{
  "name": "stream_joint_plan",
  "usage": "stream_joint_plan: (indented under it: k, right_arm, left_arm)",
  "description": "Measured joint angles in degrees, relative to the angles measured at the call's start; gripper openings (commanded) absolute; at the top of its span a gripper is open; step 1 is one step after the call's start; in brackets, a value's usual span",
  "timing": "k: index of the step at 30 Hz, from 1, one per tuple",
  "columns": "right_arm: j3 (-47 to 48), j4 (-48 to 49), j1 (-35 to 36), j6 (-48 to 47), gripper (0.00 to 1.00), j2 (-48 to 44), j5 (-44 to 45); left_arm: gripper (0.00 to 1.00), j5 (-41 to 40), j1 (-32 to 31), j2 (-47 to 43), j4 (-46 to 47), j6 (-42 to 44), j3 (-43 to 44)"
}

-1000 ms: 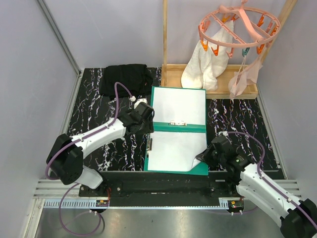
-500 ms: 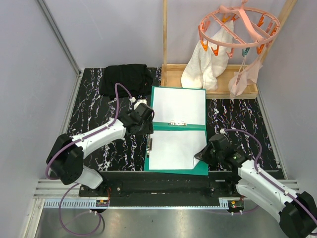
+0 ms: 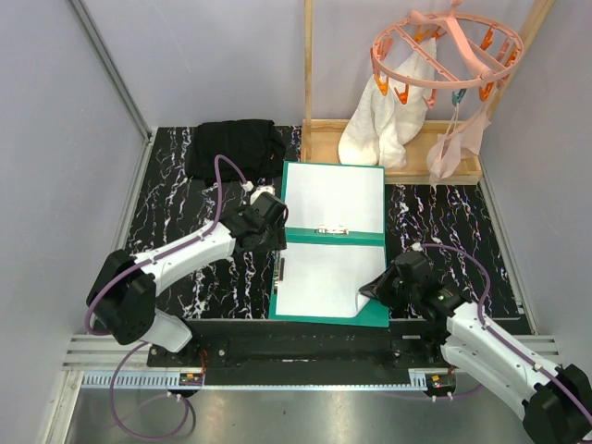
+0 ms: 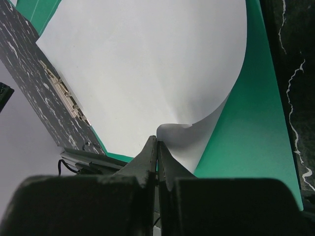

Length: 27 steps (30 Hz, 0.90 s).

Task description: Put the files into the folder

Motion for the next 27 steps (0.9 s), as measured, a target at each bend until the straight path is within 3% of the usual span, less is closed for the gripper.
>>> stream_joint_plan:
  k: [12, 14, 18, 19, 21, 22, 23, 27]
  right_arm:
    - [-0.90, 0.28, 0.42, 2.40, 0.06, -1.31, -1.20]
    - [-1.14, 0.31, 0.42, 2.43, 0.16, -1.42, -1.20]
    - [-1.11, 0.28, 0.46, 1.99, 0.54, -0.74, -1.20]
    - [-0.98, 0.07, 0.50, 1.49, 0.69, -0.46, -1.14]
    - [0.33, -1.66, 0.55, -0.02, 0.82, 0.20, -0.68]
    - [1.62, -3.41, 0.61, -1.22, 0.94, 0.31, -0.11]
    - [3.37, -5.27, 0.66, -2.69, 1.00, 0.35, 0.50]
    - [14.49, -11.78, 0.68, -10.75, 1.00, 1.22, 3.28]
  left_arm:
    - [0.58, 0.00, 0.00, 0.00, 0.00, 0.00, 0.00]
    - [0.58, 0.00, 0.00, 0.00, 0.00, 0.00, 0.00]
    - [0.58, 0.00, 0.00, -0.04, 0.00, 0.02, 0.00]
    - [0.59, 0.00, 0.00, -0.11, 0.00, 0.02, 0.00]
    - [0.60, 0.00, 0.00, -0.46, -0.09, 0.02, 0.00]
    - [0.61, 0.00, 0.00, -0.85, -0.13, 0.07, 0.00]
    - [0.62, 0.00, 0.00, -1.22, -0.17, 0.20, 0.00]
    - [0.70, 0.09, 0.24, -4.15, -0.74, 0.68, 0.00]
